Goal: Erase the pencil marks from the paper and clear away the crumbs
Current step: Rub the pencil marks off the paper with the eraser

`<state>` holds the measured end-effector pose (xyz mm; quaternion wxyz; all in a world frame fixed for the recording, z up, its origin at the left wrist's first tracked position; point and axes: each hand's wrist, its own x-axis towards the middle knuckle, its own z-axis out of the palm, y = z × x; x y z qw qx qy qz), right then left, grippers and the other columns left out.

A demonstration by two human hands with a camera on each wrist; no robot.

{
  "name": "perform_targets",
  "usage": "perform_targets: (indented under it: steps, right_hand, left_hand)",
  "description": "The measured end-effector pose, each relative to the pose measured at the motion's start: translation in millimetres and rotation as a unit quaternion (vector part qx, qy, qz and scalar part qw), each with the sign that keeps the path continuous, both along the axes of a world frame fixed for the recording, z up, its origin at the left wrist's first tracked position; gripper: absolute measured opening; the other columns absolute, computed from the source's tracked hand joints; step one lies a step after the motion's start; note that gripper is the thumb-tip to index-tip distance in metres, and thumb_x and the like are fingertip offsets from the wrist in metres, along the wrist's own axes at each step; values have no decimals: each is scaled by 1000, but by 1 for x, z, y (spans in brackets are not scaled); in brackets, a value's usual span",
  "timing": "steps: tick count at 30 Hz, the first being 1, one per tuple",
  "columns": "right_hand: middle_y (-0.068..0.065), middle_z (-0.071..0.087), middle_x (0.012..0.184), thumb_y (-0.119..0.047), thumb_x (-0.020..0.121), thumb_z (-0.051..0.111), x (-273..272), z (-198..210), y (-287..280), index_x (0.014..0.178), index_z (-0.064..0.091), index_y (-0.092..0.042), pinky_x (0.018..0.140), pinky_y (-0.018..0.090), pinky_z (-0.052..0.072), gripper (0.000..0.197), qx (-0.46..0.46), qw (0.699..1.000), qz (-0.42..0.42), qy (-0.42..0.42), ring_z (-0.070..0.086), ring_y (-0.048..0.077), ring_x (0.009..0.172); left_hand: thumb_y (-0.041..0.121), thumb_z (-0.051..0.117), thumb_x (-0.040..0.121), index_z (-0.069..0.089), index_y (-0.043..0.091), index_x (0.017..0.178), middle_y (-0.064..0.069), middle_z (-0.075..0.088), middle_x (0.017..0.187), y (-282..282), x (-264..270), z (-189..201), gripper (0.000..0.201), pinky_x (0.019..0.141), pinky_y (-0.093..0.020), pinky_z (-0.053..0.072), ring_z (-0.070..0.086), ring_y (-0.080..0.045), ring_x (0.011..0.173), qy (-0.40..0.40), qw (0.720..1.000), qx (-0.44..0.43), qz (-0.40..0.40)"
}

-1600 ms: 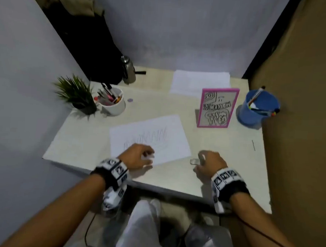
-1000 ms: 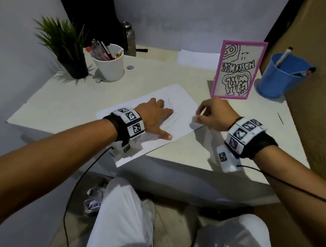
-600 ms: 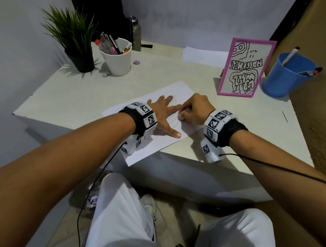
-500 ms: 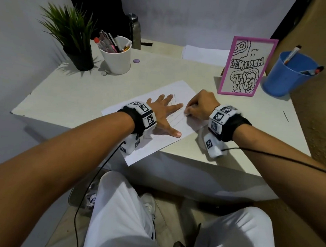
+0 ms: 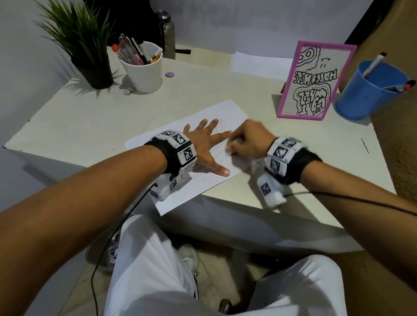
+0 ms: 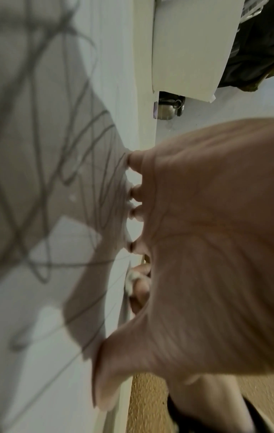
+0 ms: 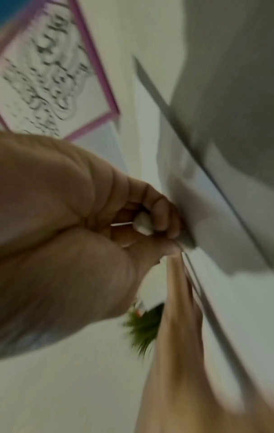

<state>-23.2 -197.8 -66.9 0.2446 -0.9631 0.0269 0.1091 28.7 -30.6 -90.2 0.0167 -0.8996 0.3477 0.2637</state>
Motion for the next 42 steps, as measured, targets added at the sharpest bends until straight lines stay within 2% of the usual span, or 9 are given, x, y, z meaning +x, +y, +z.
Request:
perform_targets:
  steps: [13,17,20,24,28,31,35,39,42]
  right_hand:
    - [-1,75,80,-21,78,73,-3,-1,8,87,80,-15,67,19,49,12,-30,998,60,11,66,9,73]
    - [6,77,86,-19,76,78,7,2,-9,89,80,-10,73,25,54,16,-24,999,-34,-32,70,18,81]
    - [2,77,82,-19,77,76,-2,2,6,87,80,-11,68,20,51,13,-44,998,53,-3,65,10,72]
    - [6,76,82,-22,77,79,5,2,-4,87,80,-8,67,23,52,18,-37,998,-30,-32,70,18,78]
    - [6,77,82,-21,77,74,0,2,9,86,80,-8,67,26,54,17,-65,997,48,-1,69,17,72]
    - [8,76,86,-21,78,77,9,5,-9,90,80,-7,68,24,50,19,-50,996,-58,-33,69,21,79]
    - [-4,73,71,-22,77,70,-10,1,15,78,78,-11,62,19,51,13,-47,997,67,15,64,4,63]
    - [5,75,81,-24,76,78,8,6,-5,85,80,-9,68,24,52,17,-30,997,-49,-41,66,16,74]
    - [-1,71,65,-22,72,65,-8,3,19,74,77,-12,60,26,56,15,-42,997,60,9,65,10,59]
  left_hand:
    - [93,56,51,-11,52,148,0,-24,160,-2,4,-5,125,113,-64,-4,-20,-29,148,-9,1000,-11,2]
    - [97,52,47,-12,51,147,1,-25,160,-4,3,-7,128,113,-64,-4,-20,-28,147,-14,1000,1,3]
    - [98,52,43,-13,52,147,0,-25,160,-4,5,-8,130,112,-64,-5,-20,-29,147,-11,1000,-10,8]
    - [99,50,42,-13,51,147,0,-25,160,-8,3,-7,131,112,-64,-4,-20,-29,147,-13,1000,0,12]
    - [98,52,43,-13,51,147,-1,-24,160,-6,3,-6,131,112,-65,-3,-18,-31,148,-15,1000,-9,16]
    - [99,51,41,-13,50,148,0,-25,160,-8,2,-6,133,112,-65,-3,-19,-30,148,-14,1000,-3,16]
    - [99,51,36,-12,52,147,-2,-22,161,-7,4,-11,136,111,-66,-2,-17,-31,148,-24,999,-14,19]
    - [100,50,39,-13,51,147,0,-24,160,-8,2,-8,134,112,-65,-3,-19,-31,148,-19,1000,-8,19]
    - [92,60,46,-11,51,147,-3,-20,161,-8,3,-9,130,112,-66,-1,-16,-32,148,-28,999,-19,14]
